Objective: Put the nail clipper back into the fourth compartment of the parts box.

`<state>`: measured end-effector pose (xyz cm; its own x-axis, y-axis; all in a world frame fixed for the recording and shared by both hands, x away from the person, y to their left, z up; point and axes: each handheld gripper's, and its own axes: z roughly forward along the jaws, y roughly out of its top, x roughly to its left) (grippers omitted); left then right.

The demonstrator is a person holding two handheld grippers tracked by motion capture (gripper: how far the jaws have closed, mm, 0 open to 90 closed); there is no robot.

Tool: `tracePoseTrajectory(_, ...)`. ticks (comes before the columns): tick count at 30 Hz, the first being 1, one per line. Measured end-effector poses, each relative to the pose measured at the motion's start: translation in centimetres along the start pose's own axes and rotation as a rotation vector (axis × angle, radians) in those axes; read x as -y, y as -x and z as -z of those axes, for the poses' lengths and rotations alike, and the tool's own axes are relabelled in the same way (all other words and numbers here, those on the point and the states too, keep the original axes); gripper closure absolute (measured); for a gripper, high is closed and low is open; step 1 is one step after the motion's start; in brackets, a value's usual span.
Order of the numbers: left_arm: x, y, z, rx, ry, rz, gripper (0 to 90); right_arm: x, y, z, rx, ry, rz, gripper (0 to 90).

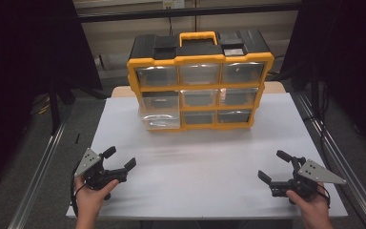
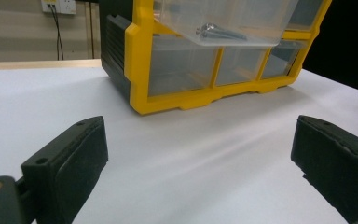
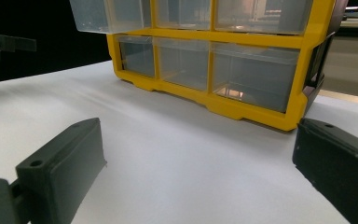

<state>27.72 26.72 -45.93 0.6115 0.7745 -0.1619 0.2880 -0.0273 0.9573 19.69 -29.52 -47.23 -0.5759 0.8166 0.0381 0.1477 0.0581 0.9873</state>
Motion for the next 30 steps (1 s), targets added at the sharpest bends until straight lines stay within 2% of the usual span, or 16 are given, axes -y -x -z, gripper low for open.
tracePoseTrajectory(1,0.06,-0.12,0.13,-0.002,-0.017,-0.019,3.9,0.0,-0.01,-0.01,0.0,-0.001,0.001,1.5)
tracePoseTrajectory(2,0.13,-0.03,0.08,0.003,-0.007,-0.002,3.9,0.0,-0.01,-0.01,-0.003,0.0,0.005,1.5)
tracePoseTrajectory(4,0.22,-0.11,0.25,-0.007,-0.009,-0.015,3.9,0.0,-0.09,-0.04,0.002,-0.004,0.003,1.5)
tracePoseTrajectory(5,0.3,-0.08,0.25,0.005,-0.004,-0.003,3.9,0.0,-0.09,-0.08,-0.001,-0.002,0.007,1.5)
tracePoseTrajectory(9,0.35,-0.16,0.32,-0.002,-0.011,-0.016,3.8,0.01,-0.1,-0.14,-0.002,-0.004,0.006,1.5)
tracePoseTrajectory(10,0.34,-0.26,0.42,0.014,-0.018,-0.019,3.8,0.0,-0.1,-0.11,0.001,-0.006,0.004,1.5)
tracePoseTrajectory(11,0.37,-0.3,0.41,0.004,-0.008,-0.006,3.8,0.01,-0.05,-0.12,0.003,-0.006,0.009,1.5)
tracePoseTrajectory(15,0.66,-0.22,0.27,0.007,-0.012,0.002,3.8,-0.03,-0.01,-0.03,0.006,-0.004,0.011,1.5)
tracePoseTrajectory(16,0.75,-0.29,0.3,0.018,-0.026,-0.013,3.7,-0.02,0.01,-0.04,0.005,-0.003,0.013,1.5)
tracePoseTrajectory(17,0.84,-0.27,0.22,0.003,-0.018,-0.002,3.7,0.01,-0.01,-0.08,0.004,-0.006,0.011,1.5)
tracePoseTrajectory(19,0.91,-0.23,0.19,0.007,-0.014,0.009,3.7,0.02,-0.05,-0.13,0.005,-0.011,0.01,1.5)
tracePoseTrajectory(22,0.97,-0.13,0.13,0.016,-0.01,0.007,3.7,0.06,-0.03,-0.3,0.0,-0.015,0.019,1.4)
tracePoseTrajectory(24,0.97,-0.04,0.13,0.011,-0.024,-0.005,3.7,0.08,0.0,-0.35,0.004,-0.015,0.017,1.4)
tracePoseTrajectory(25,0.98,-0.05,0.08,0.022,-0.019,-0.003,3.7,0.08,0.03,-0.37,0.005,-0.016,0.017,1.3)
tracePoseTrajectory(29,0.93,0.02,-0.03,0.013,-0.017,0.018,3.7,0.11,0.23,-0.47,0.017,-0.025,0.007,0.9)
tracePoseTrajectory(30,0.96,-0.15,-0.02,0.009,-0.036,0.004,3.7,0.13,0.24,-0.5,0.021,-0.032,0.006,0.8)
